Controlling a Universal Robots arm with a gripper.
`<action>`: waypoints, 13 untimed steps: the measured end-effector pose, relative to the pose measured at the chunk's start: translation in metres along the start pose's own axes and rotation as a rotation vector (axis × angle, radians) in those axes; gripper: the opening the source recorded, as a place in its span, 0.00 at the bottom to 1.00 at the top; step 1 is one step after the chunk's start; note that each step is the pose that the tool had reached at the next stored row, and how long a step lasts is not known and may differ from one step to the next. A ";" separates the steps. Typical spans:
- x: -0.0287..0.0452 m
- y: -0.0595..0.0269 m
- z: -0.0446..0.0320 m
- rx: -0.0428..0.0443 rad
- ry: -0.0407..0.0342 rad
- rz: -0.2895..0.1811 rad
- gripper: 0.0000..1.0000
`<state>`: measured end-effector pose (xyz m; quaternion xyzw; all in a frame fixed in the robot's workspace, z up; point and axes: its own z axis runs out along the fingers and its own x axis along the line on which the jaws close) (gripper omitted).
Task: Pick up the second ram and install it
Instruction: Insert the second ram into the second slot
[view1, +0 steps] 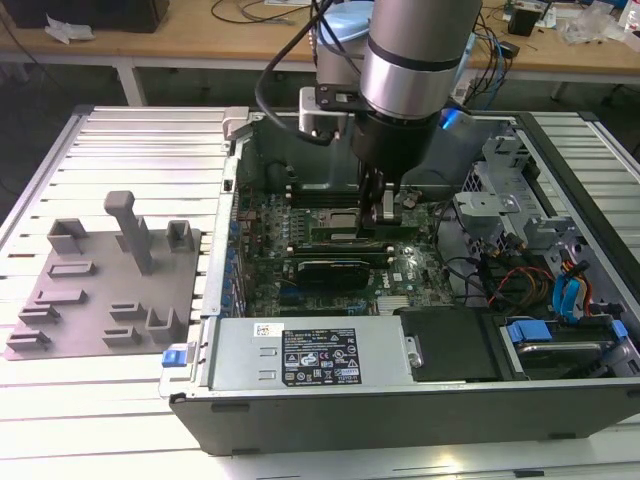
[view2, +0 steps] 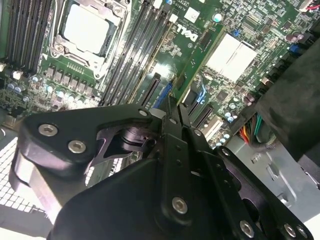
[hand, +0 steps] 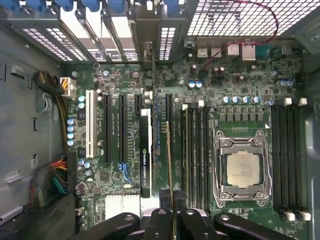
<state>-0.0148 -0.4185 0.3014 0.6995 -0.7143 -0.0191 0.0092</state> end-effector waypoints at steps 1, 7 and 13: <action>0.0000 0.0000 0.0007 0.0000 0.0001 0.000 0.11; -0.0019 -0.0002 0.0064 0.0000 0.0001 0.000 0.11; -0.0103 0.0026 0.0152 0.0001 0.0000 0.000 0.11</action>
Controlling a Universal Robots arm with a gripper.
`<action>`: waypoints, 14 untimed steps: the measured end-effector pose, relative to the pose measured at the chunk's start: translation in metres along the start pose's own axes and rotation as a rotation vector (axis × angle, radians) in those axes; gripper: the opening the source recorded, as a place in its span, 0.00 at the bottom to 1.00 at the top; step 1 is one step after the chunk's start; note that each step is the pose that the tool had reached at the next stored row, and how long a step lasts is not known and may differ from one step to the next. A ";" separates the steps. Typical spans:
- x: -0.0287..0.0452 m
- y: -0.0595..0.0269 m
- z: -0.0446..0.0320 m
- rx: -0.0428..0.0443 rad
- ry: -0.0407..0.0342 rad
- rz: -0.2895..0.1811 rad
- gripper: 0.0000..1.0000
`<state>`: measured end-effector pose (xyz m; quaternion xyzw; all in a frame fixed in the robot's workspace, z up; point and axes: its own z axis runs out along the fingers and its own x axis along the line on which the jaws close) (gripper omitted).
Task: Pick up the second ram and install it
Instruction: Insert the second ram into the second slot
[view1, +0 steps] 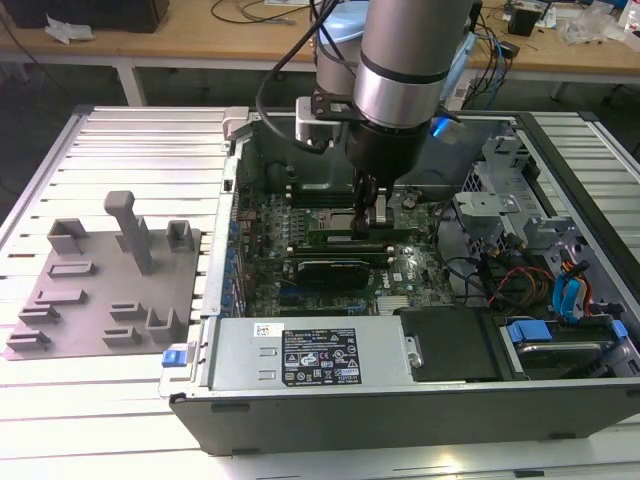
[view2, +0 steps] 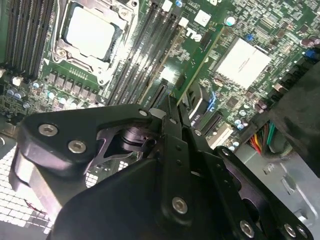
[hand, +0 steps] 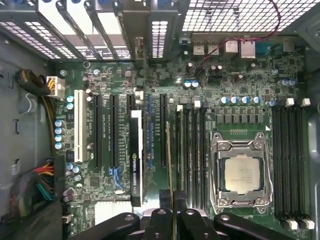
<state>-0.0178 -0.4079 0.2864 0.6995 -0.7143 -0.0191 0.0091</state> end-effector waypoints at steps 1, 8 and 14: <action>-0.0031 0.0007 0.0011 -0.0001 0.0001 0.000 0.11; -0.0239 0.0031 0.0137 -0.0001 0.0002 0.000 0.11; -0.0317 0.0087 0.0313 0.0005 -0.0014 0.037 0.11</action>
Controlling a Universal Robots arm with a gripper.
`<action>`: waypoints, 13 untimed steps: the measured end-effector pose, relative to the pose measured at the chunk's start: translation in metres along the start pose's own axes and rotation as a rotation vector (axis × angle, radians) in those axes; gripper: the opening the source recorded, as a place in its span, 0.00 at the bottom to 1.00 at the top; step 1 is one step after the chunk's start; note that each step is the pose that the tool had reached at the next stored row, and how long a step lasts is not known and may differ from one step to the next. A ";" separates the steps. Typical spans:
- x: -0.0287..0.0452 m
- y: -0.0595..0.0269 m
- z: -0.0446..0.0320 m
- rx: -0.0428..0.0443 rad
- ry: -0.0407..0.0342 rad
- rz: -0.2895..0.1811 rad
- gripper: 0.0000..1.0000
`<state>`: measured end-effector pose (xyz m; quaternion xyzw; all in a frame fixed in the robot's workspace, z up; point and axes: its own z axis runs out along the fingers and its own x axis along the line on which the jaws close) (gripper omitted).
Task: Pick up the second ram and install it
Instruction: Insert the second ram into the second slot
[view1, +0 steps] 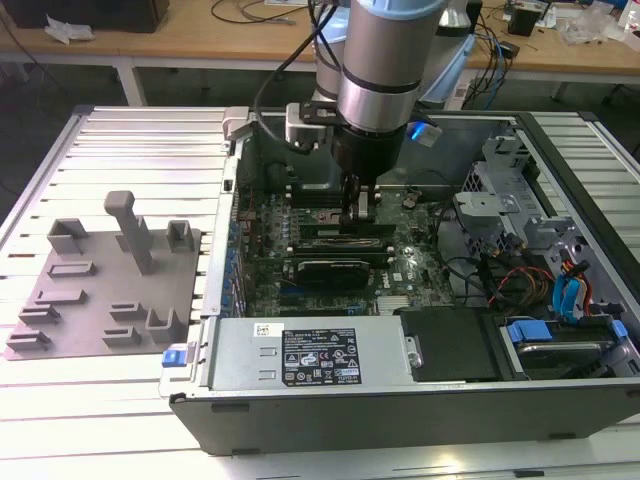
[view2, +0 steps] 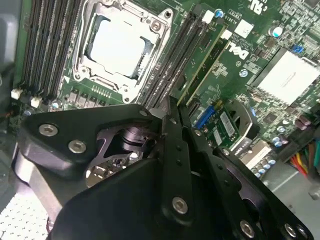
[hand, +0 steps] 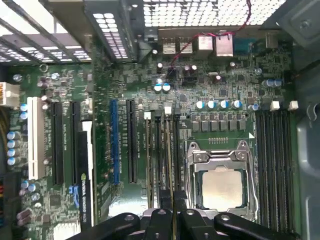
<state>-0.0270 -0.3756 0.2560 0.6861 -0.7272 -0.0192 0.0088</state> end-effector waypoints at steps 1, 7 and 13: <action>-0.0001 0.0006 0.0018 0.0000 0.0003 0.008 0.11; -0.0045 0.0042 0.0126 0.0002 0.0018 0.010 0.11; -0.0045 0.0048 0.0187 0.0009 0.0105 0.022 0.11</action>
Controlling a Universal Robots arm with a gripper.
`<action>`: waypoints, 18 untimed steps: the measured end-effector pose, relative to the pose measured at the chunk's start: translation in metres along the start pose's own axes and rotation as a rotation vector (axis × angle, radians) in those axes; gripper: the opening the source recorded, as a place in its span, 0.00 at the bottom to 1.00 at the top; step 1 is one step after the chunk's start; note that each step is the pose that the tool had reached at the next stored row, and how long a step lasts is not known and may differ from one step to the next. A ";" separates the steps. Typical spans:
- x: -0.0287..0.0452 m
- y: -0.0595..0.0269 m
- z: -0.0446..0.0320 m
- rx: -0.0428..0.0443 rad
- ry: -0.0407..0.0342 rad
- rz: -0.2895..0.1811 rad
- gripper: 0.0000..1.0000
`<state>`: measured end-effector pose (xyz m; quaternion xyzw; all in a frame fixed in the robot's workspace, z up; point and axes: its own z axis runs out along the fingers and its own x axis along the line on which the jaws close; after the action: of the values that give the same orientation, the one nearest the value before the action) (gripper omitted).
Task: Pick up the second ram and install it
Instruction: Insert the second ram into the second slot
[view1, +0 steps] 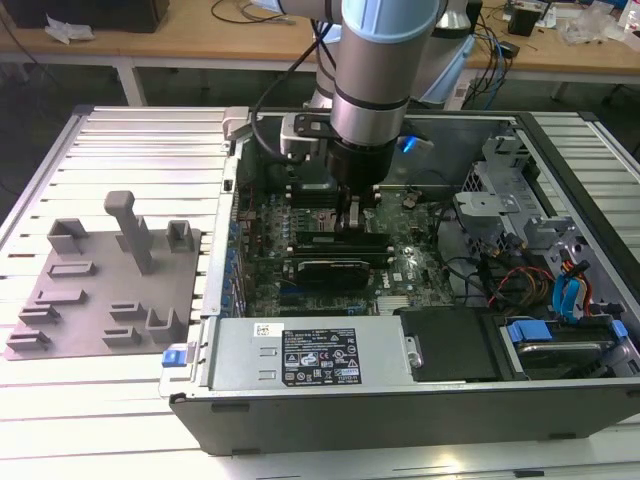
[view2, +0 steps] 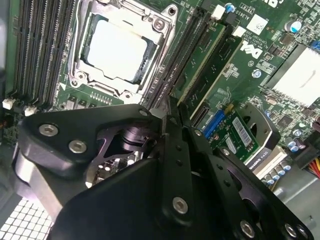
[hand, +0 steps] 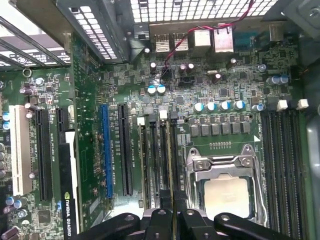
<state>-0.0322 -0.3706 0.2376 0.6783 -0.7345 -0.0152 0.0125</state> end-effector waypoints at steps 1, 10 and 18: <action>0.0000 0.0000 0.0011 0.0000 0.0000 0.001 0.11; 0.0000 0.0008 0.0059 0.0036 -0.0007 0.001 0.11; 0.0007 0.0008 0.0076 0.0038 -0.0001 0.001 0.11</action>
<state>-0.0334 -0.3711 0.2300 0.6778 -0.7350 -0.0138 0.0112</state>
